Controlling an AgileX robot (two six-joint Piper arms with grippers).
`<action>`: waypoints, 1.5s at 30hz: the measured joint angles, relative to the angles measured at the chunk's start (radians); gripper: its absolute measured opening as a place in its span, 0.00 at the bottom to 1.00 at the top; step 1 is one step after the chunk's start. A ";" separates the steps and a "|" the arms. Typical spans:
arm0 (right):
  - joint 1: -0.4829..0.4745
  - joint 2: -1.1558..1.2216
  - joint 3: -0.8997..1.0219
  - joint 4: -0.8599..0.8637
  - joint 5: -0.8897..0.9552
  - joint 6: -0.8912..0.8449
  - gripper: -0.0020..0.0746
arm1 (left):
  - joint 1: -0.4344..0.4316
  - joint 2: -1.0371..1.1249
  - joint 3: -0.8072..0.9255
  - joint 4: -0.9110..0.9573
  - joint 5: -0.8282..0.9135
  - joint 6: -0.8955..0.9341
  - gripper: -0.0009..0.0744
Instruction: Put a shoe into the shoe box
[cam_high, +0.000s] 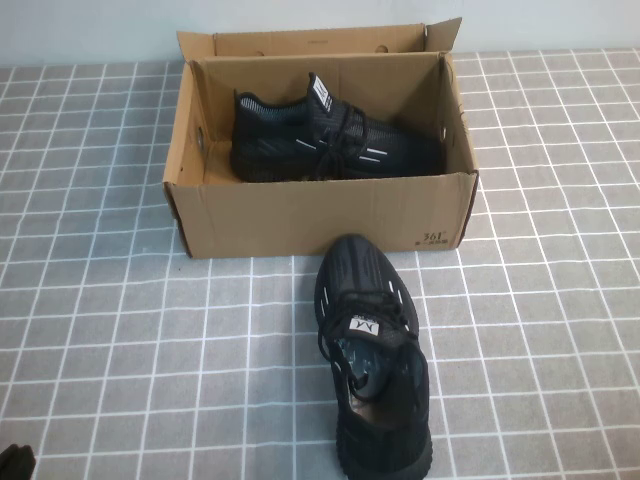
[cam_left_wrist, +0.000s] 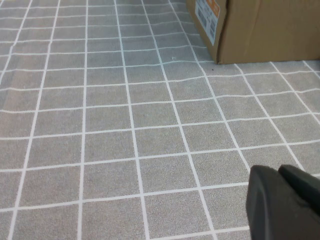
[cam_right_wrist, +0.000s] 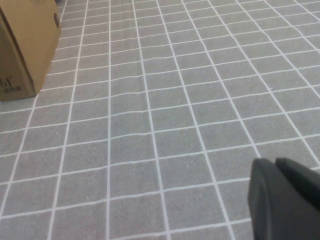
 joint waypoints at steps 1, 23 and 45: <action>0.000 0.000 0.000 0.000 0.000 0.000 0.01 | 0.000 0.000 0.000 0.000 0.000 0.000 0.01; 0.000 0.000 0.000 0.000 -0.027 0.000 0.01 | 0.000 0.000 0.000 0.000 0.000 0.000 0.01; 0.000 0.000 0.000 0.759 -0.274 0.000 0.01 | 0.000 0.000 0.000 0.000 0.000 0.000 0.01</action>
